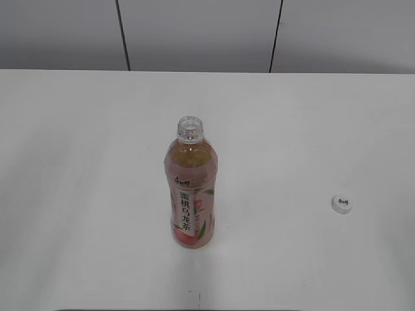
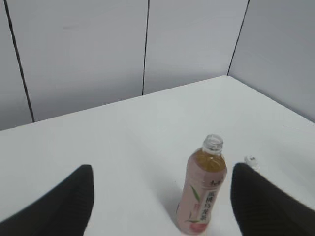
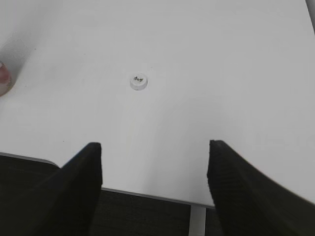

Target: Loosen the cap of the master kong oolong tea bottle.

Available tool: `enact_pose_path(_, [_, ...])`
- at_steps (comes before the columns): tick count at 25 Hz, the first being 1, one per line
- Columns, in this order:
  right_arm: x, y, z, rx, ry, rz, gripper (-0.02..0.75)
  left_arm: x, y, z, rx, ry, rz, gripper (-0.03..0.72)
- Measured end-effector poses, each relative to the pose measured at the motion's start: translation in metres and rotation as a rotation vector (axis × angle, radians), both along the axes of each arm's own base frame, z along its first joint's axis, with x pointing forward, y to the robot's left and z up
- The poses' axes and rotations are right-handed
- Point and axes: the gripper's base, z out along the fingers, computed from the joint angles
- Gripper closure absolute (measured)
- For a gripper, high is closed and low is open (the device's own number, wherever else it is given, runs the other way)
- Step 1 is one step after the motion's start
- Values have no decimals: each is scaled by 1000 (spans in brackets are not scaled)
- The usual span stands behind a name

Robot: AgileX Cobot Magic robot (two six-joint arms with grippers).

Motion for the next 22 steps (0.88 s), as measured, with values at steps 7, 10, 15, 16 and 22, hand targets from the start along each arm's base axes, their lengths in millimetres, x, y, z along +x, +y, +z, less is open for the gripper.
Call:
enact_pose_path(7, [0, 0, 0, 0, 0, 0, 227, -33, 18, -12, 210, 261, -21, 167])
enact_pose_path(10, [0, 0, 0, 0, 0, 0, 227, -38, 23, -21, 288, 351, -10, 167])
enact_pose_path(15, [0, 0, 0, 0, 0, 0, 227, -38, 26, -29, 294, 302, 17, 168])
enact_pose_path(16, [0, 0, 0, 0, 0, 0, 227, -37, 25, -34, 292, 298, 17, 168])
enact_pose_path(22, [0, 0, 0, 0, 0, 0, 227, -30, 22, -55, 302, 306, 14, 168])
